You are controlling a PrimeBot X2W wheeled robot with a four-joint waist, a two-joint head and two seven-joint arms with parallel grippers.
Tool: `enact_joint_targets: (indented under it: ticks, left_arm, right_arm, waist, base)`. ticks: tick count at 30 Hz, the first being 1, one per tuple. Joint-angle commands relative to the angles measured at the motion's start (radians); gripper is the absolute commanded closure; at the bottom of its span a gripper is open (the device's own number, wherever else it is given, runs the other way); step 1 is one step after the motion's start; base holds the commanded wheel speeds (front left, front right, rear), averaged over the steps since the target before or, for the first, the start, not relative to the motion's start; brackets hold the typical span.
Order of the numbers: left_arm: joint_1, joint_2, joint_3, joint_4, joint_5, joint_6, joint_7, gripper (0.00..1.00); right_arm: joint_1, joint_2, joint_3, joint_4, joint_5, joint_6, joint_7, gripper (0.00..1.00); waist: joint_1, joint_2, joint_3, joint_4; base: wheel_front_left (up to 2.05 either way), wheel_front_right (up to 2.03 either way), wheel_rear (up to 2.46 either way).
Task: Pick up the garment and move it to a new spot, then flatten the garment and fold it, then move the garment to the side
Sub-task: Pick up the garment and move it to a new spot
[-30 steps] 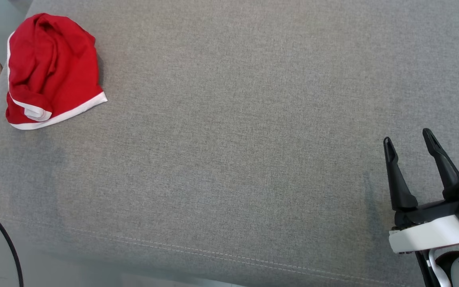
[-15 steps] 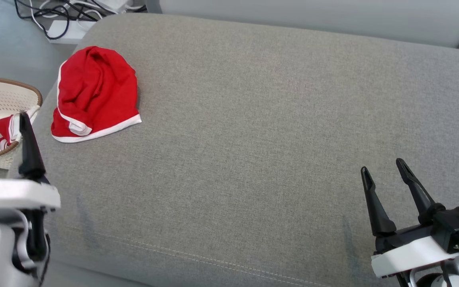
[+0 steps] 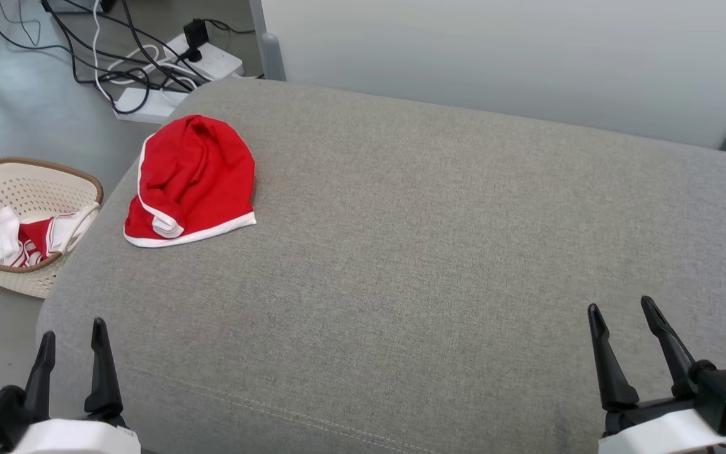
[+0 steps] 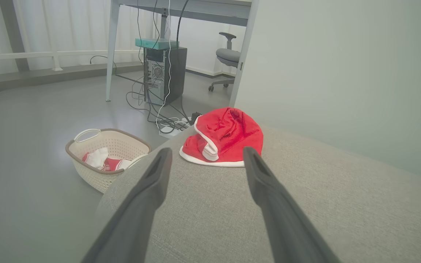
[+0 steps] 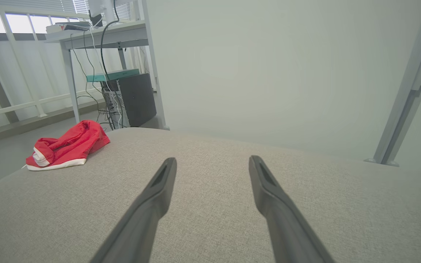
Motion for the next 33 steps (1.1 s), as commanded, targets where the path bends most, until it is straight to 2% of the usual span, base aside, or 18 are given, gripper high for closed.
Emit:
enact_joint_targets:
  ticks: [1, 12, 24, 28, 33]
  left_arm:
    - [-0.024, 0.023, 0.033, -0.025, 0.012, 0.003, -0.010, 0.00]
    - [0.009, -0.001, 0.039, -0.024, 0.029, -0.010, -0.010, 0.00]
    - [-0.008, 0.005, 0.034, -0.054, 0.041, 0.006, -0.002, 0.00]
    - [-0.071, 0.035, 0.046, -0.124, 0.049, 0.008, 0.014, 0.00]
    - [-0.254, 0.138, 0.070, -0.214, 0.057, -0.005, 0.114, 0.00]
  right_arm:
    - [-0.011, -0.006, 0.012, -0.020, 0.008, 0.000, -0.015, 0.00]
    - [0.008, -0.002, 0.004, -0.002, 0.027, 0.000, -0.025, 0.00]
    - [0.008, -0.002, 0.010, 0.006, 0.039, 0.000, -0.026, 0.00]
    - [0.007, -0.002, -0.002, -0.007, 0.035, 0.000, -0.026, 0.00]
    - [-0.010, -0.002, -0.001, -0.039, 0.015, 0.000, -0.010, 0.00]
  waist:
    - [0.0000, -0.0001, -0.013, 0.005]
    - [0.0000, -0.0001, -0.038, 0.010]
    - [0.0000, -0.0001, -0.043, 0.015]
    - [0.0000, -0.0001, -0.029, 0.029]
    - [0.0000, -0.0001, 0.011, 0.033]
  base:
    - [0.00, 0.00, 0.00]
    - [0.00, 0.00, 0.00]
    - [0.00, 0.00, 0.00]
    - [0.00, 0.00, 0.00]
    - [0.00, 0.00, 0.00]
